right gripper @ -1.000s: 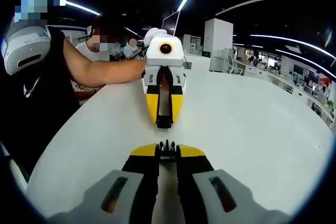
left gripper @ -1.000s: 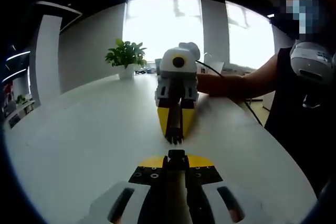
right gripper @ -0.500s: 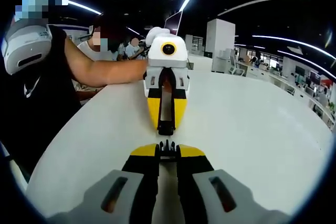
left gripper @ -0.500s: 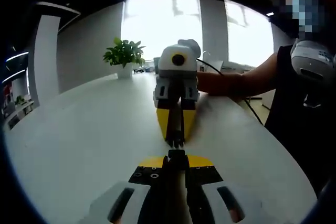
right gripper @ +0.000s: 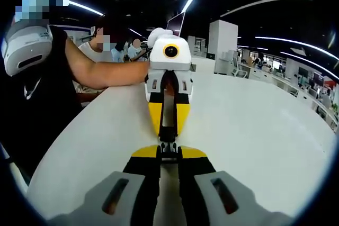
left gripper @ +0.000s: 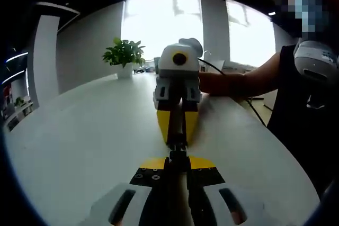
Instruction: Snap the two parts of the plastic buckle together until the buckle closes and remains connected.
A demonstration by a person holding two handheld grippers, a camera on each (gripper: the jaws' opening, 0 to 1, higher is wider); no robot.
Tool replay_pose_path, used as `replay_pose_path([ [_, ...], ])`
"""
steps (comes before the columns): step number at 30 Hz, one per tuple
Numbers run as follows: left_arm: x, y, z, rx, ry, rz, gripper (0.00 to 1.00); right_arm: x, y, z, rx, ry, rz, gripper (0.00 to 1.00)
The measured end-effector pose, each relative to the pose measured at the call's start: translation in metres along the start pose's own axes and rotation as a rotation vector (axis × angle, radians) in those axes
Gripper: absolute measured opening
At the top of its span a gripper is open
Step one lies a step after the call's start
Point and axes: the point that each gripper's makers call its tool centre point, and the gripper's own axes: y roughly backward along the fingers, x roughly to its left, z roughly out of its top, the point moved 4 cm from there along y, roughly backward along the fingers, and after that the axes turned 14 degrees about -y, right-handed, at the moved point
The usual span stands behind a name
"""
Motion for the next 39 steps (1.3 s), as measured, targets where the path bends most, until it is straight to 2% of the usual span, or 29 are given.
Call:
replay_pose_path([
  [15, -0.0008, -0.0014, 0.0021, -0.007, -0.001, -0.003, 0.11, 0.0009, -0.0014, 0.0020, -0.007, -0.001, 0.000, 0.11],
  [25, 0.0002, -0.0046, 0.0001, 0.016, -0.006, 0.008, 0.11, 0.0002, -0.0027, -0.0006, 0.011, -0.001, -0.004, 0.11],
  [39, 0.0000, -0.0077, 0.0005, 0.018, -0.011, 0.009, 0.11, -0.0001, -0.0037, -0.0030, 0.020, 0.004, -0.008, 0.11],
])
